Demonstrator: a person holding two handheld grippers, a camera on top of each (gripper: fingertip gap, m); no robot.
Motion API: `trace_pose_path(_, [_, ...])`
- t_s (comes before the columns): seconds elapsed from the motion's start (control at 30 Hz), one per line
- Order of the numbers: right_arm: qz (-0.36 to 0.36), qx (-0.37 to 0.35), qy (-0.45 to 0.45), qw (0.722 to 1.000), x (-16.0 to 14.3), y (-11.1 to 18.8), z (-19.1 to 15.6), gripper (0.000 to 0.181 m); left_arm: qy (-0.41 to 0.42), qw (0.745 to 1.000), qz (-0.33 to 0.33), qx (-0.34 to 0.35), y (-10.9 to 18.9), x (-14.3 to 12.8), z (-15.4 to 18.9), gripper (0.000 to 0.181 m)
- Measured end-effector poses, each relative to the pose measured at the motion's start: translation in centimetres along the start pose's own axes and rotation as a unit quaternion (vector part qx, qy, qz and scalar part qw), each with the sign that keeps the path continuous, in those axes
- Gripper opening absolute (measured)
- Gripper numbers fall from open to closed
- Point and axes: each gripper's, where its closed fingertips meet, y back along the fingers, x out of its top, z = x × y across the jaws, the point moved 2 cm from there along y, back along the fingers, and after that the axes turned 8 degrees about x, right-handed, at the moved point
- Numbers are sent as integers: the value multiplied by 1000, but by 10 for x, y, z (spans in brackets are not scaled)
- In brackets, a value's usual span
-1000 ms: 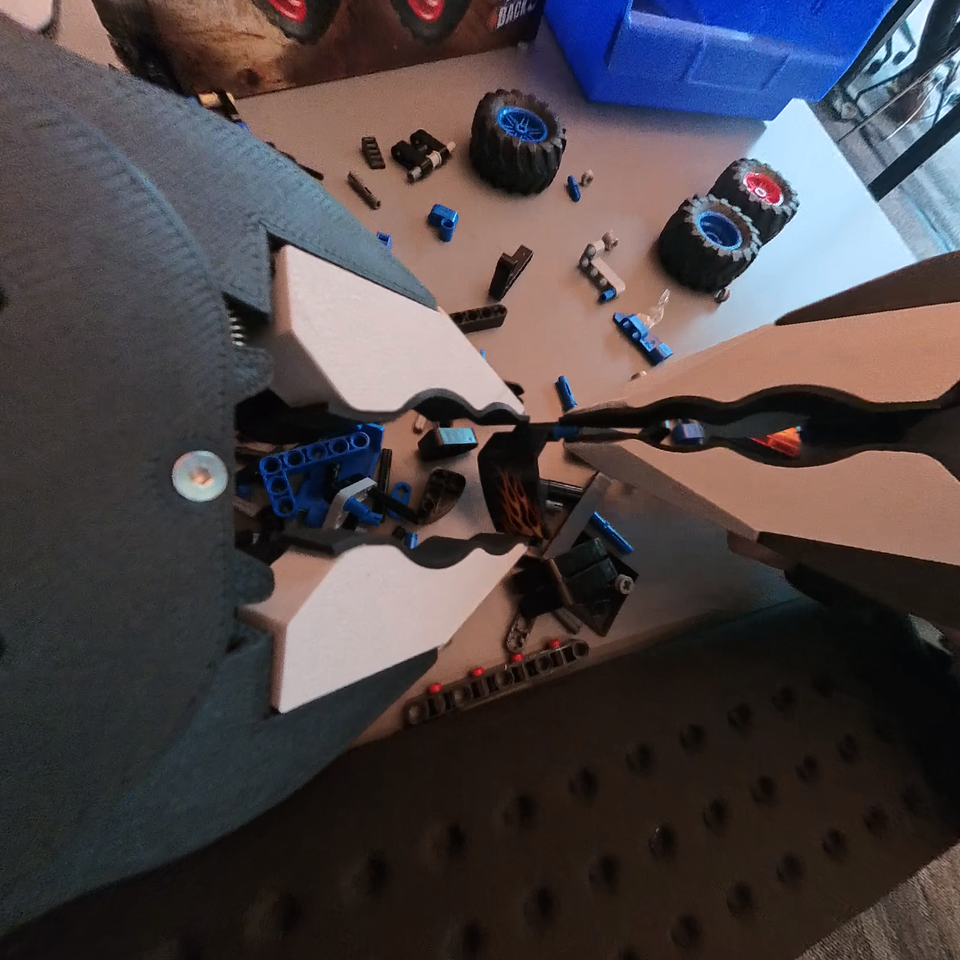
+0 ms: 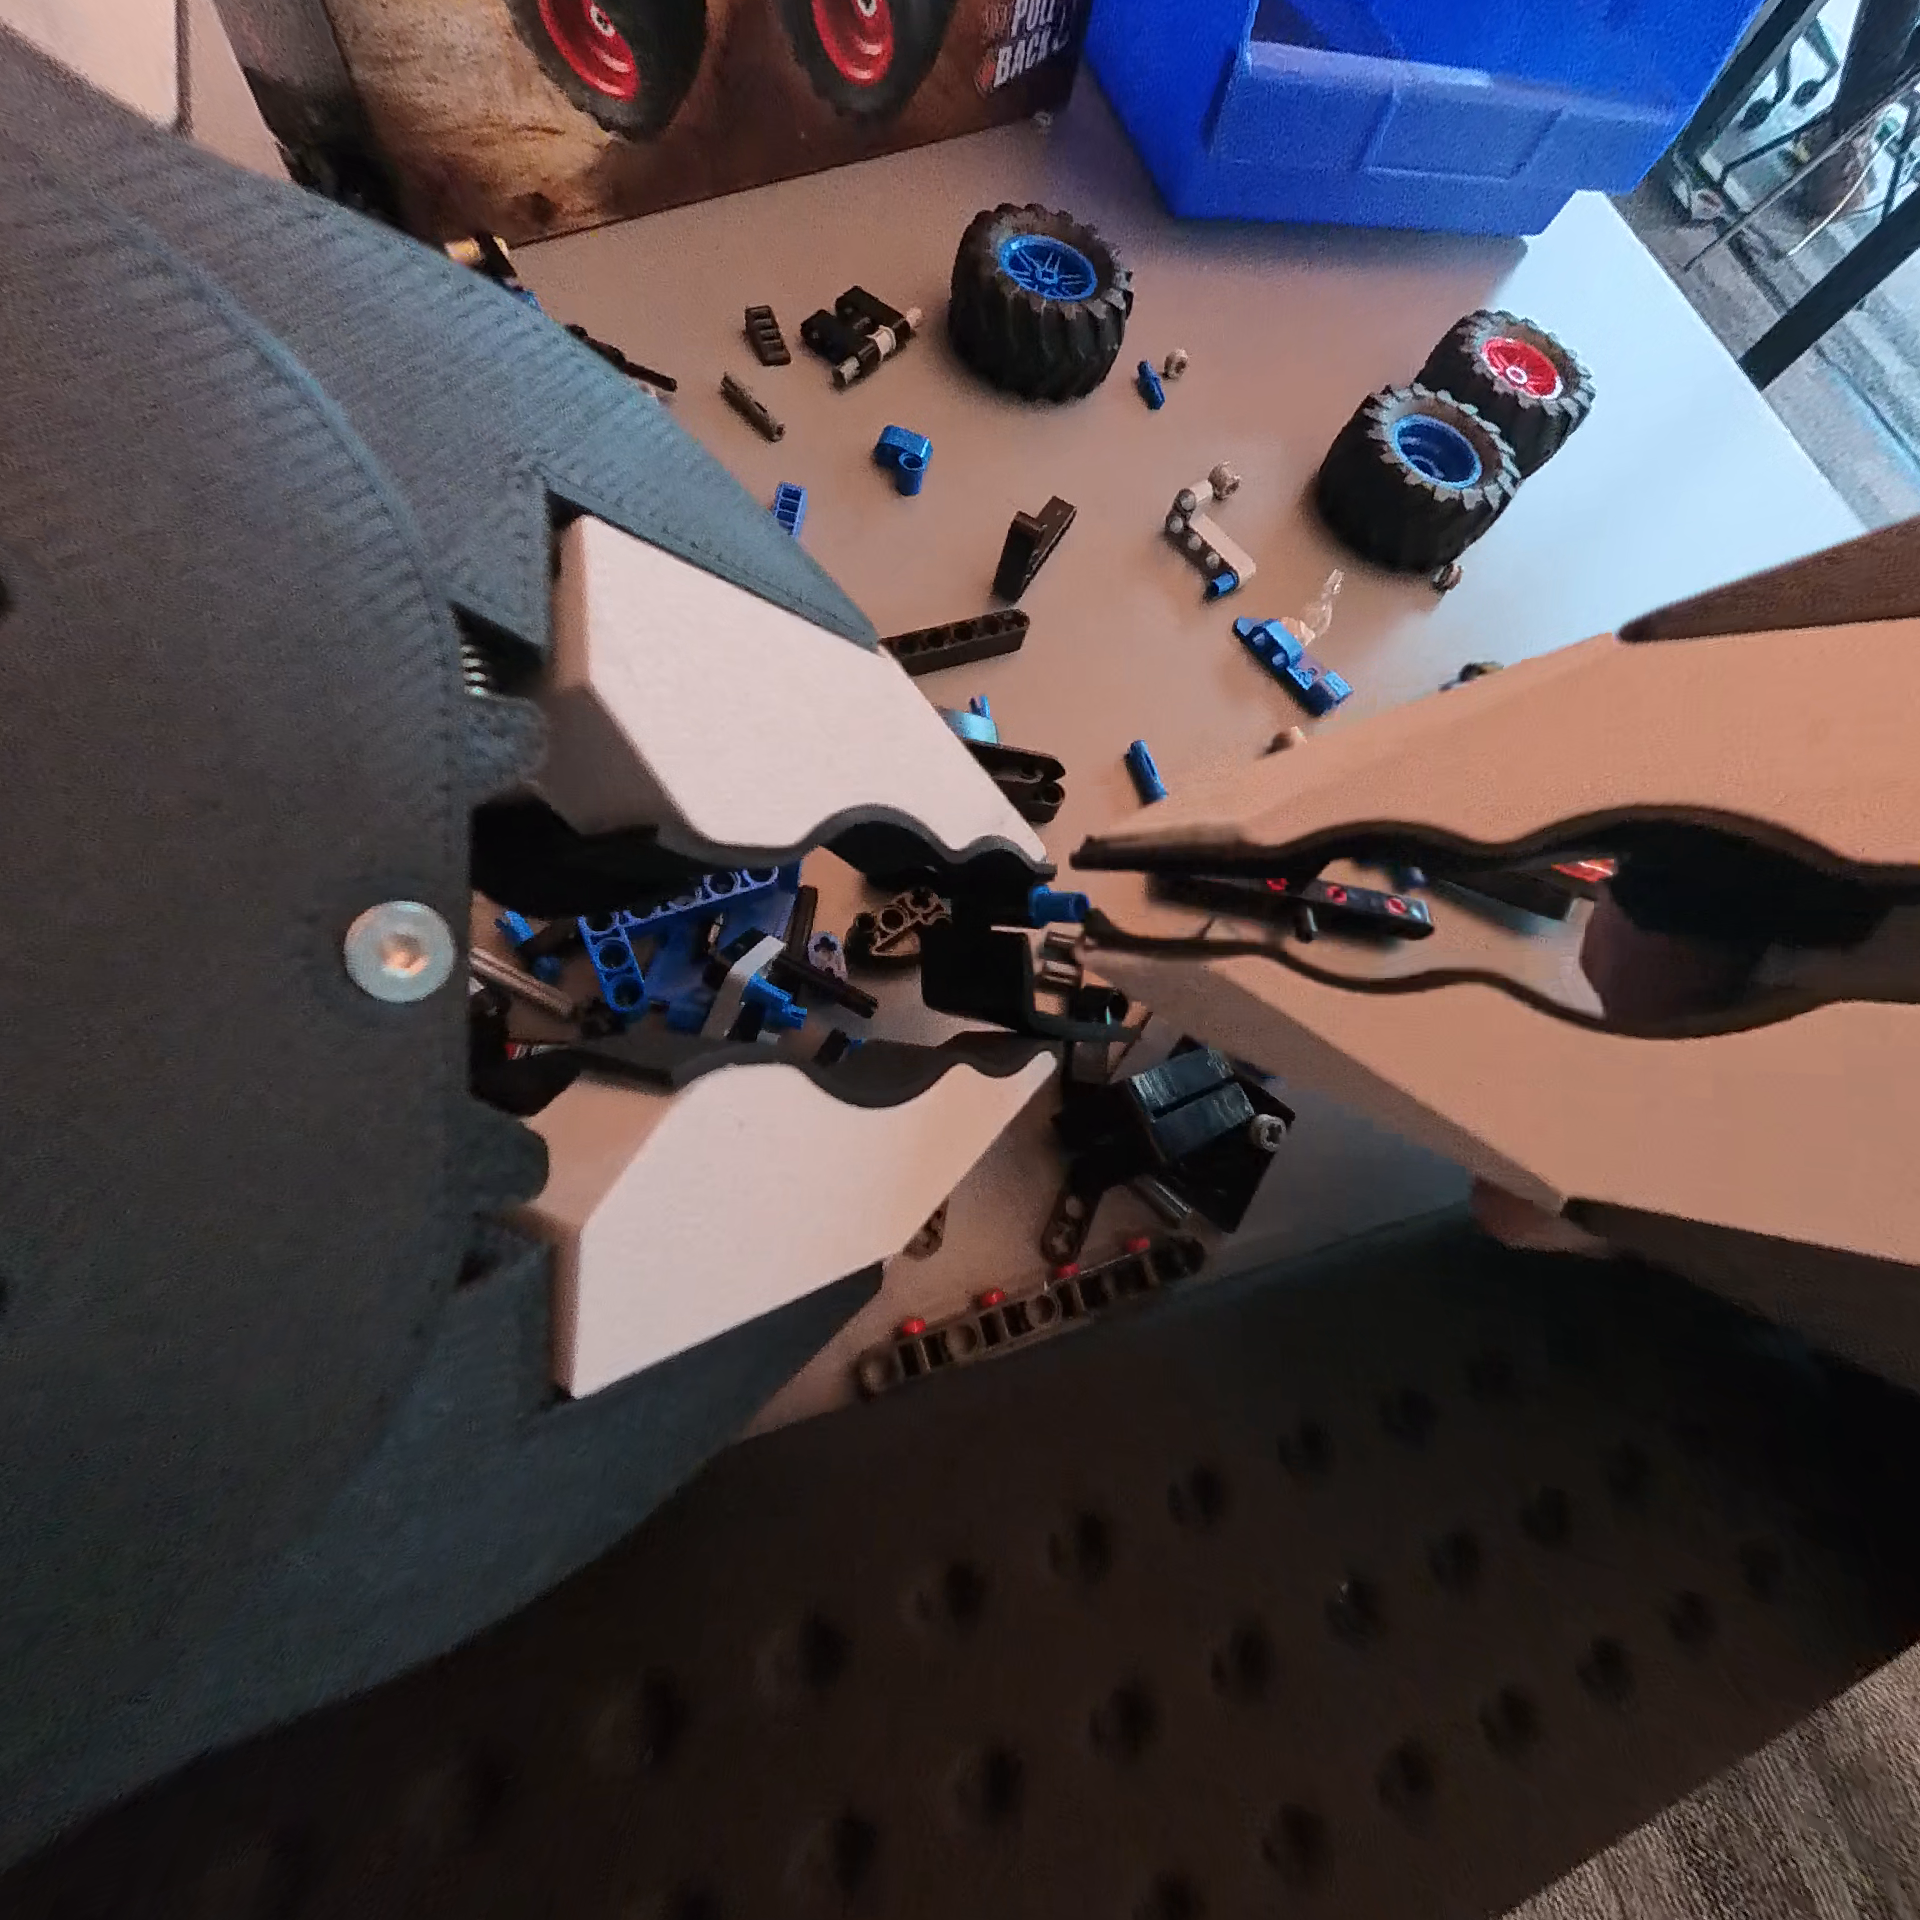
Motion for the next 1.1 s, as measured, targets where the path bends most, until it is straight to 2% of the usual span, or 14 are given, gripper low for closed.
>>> trace_pose_path(0.17, [-27, 6, 30, 999, -2, -5, -5, 8, -2, 1000, -2, -5, 0, 1, 3, 25])
trace_pose_path(0.37, [-47, 4, 18, 999, -4, -10, -6, 7, -9, 1000, -14, -1, -3, -3, 4, 24])
trace_pose_path(0.47, [-41, 17, 2, 999, -2, -8, -9, 17, -4, 1000, -6, -2, -1, 1, 3, 24])
trace_pose_path(0.67, [-49, 0, 10, 999, -2, -10, -6, 3, -13, 1000, -15, 1, -3, -1, 4, 23])
trace_pose_path(0.9, [-41, 5, 13, 999, 1, -15, -12, 0, -8, 1000, -8, -8, -3, 2, 7, 19])
trace_pose_path(0.93, [-36, 7, 12, 999, 3, -16, -13, 0, -11, 1000, -8, -10, -3, 1, 8, 6])
trace_pose_path(1.1, [-30, 14, 7, 999, 3, -14, -13, 0, -4, 1000, -12, -14, -2, 0, 8, 4])
